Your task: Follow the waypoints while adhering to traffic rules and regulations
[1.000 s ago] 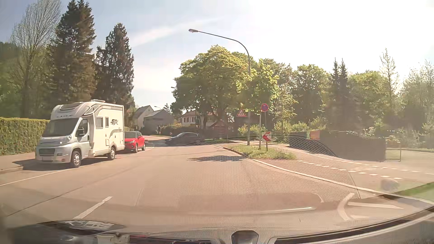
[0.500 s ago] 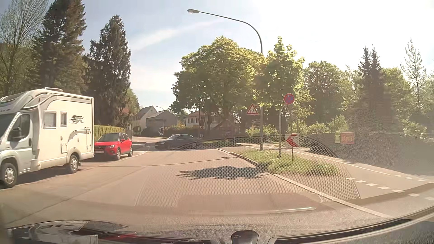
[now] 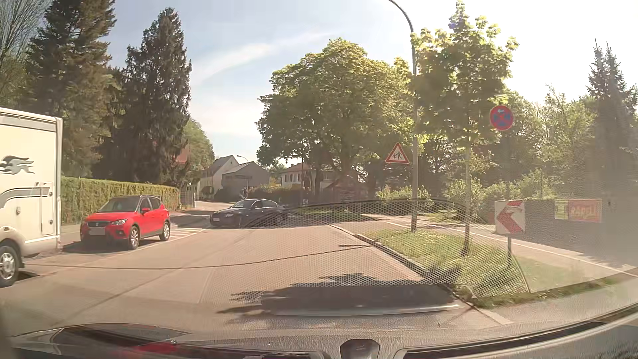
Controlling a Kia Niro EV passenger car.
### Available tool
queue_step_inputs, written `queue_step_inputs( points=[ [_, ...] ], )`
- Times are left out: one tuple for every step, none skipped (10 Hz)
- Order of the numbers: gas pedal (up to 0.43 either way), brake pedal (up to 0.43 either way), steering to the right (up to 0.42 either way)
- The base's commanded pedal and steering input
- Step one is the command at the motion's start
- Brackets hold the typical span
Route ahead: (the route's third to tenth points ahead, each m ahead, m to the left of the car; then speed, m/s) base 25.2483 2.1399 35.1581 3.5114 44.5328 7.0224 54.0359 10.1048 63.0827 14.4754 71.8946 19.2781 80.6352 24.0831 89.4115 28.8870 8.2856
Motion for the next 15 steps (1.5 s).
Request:
queue_step_inputs(
  points=[
    [0.0,0.122,-0.03],
    [0.0,0.0,-0.03],
    [0.0,0.0,-0.033],
    [0.0,0.0,-0.035],
    [0.0,0.0,-0.035],
    [0.0,0.0,-0.035],
    [0.02,0.0,-0.034],
    [0.11,0.0,-0.031],
    [0.15,0.0,-0.03],
    [0.169,0.0,-0.03],
    [0.197,0.0,-0.03],
    [0.209,0.0,-0.03],
    [0.209,0.0,-0.03],
    [0.209,0.0,-0.03],
    [0.209,0.0,-0.03]
  ],
)
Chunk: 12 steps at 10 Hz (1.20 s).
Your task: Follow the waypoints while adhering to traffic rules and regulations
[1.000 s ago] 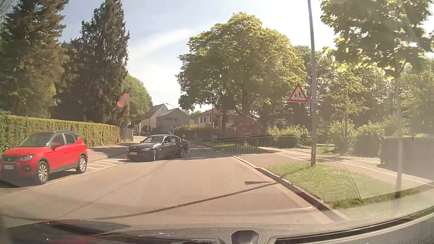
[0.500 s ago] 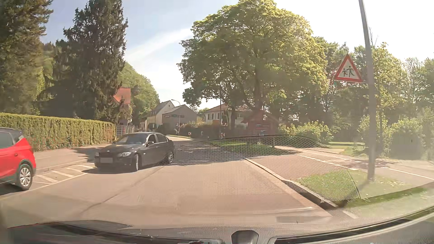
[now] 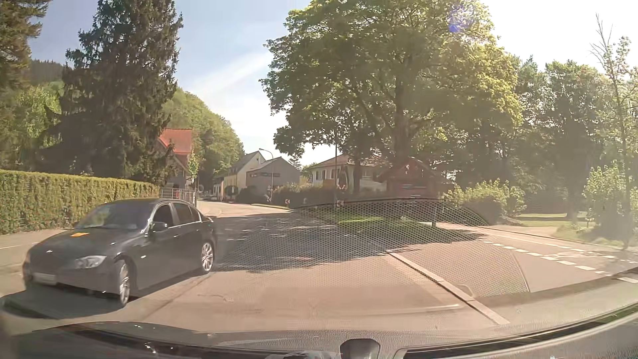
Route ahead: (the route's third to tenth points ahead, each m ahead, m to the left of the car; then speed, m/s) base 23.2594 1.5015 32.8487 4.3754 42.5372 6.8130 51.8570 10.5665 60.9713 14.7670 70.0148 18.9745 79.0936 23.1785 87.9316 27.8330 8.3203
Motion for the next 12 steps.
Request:
queue_step_inputs(
  points=[
    [0.209,0.0,-0.03],
    [0.209,0.0,-0.03],
    [0.209,0.0,-0.03],
    [0.209,0.0,-0.029],
    [0.209,0.0,-0.029],
    [0.209,0.0,-0.027],
    [0.209,0.0,-0.025],
    [0.209,0.0,-0.025],
    [0.209,0.0,-0.025],
    [0.209,0.0,-0.025],
    [0.209,0.0,-0.025],
    [0.209,0.0,-0.025]
  ],
)
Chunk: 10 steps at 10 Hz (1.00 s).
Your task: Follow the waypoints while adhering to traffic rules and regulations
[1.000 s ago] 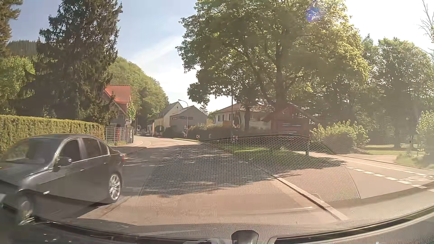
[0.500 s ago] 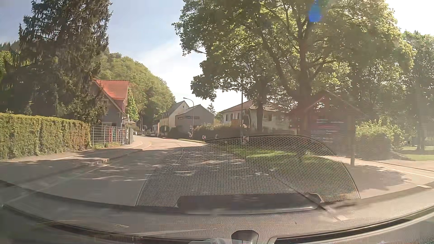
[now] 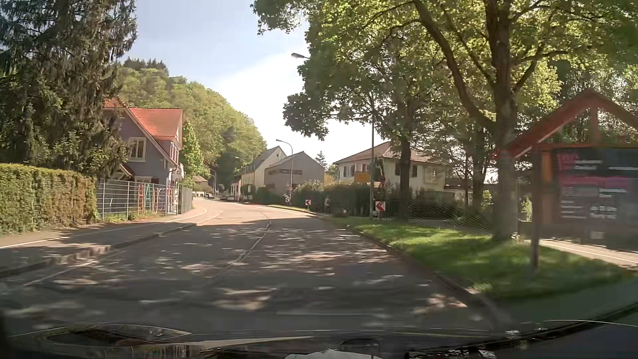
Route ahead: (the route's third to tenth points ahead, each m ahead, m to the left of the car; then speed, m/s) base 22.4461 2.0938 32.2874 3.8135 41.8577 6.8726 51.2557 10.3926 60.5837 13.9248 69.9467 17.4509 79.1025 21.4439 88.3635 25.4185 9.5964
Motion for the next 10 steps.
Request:
queue_step_inputs(
  points=[
    [0.197,0.0,-0.025],
    [0.197,0.0,-0.025],
    [0.197,0.0,-0.025],
    [0.197,0.0,-0.025],
    [0.197,0.0,-0.025],
    [0.177,0.0,-0.025],
    [0.169,0.0,-0.025],
    [0.169,0.0,-0.026],
    [0.169,0.0,-0.026],
    [0.169,0.0,-0.026]
  ],
)
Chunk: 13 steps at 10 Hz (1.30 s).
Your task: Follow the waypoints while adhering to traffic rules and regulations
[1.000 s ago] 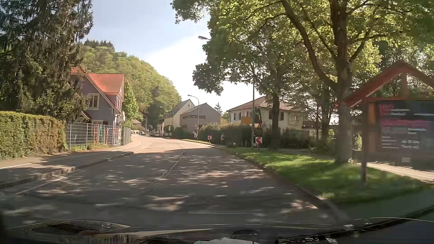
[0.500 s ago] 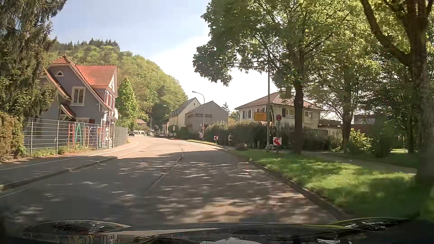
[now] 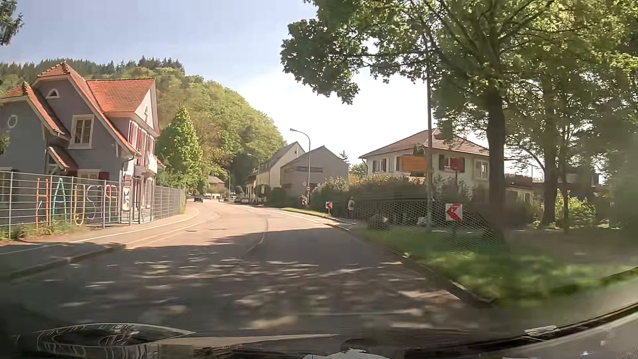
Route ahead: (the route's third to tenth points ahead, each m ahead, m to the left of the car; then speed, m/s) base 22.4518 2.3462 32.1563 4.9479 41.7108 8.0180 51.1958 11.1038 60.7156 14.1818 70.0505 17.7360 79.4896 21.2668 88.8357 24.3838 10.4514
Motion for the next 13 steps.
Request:
queue_step_inputs(
  points=[
    [0.157,0.0,-0.028],
    [0.157,0.0,-0.03],
    [0.157,0.0,-0.03],
    [0.15,0.0,-0.03],
    [0.15,0.0,-0.03],
    [0.15,0.0,-0.031],
    [0.15,0.0,-0.033],
    [0.15,0.0,-0.034],
    [0.138,0.0,-0.035],
    [0.138,0.0,-0.035],
    [0.13,0.0,-0.036],
    [0.13,0.0,-0.038],
    [0.118,0.0,-0.041]
  ],
)
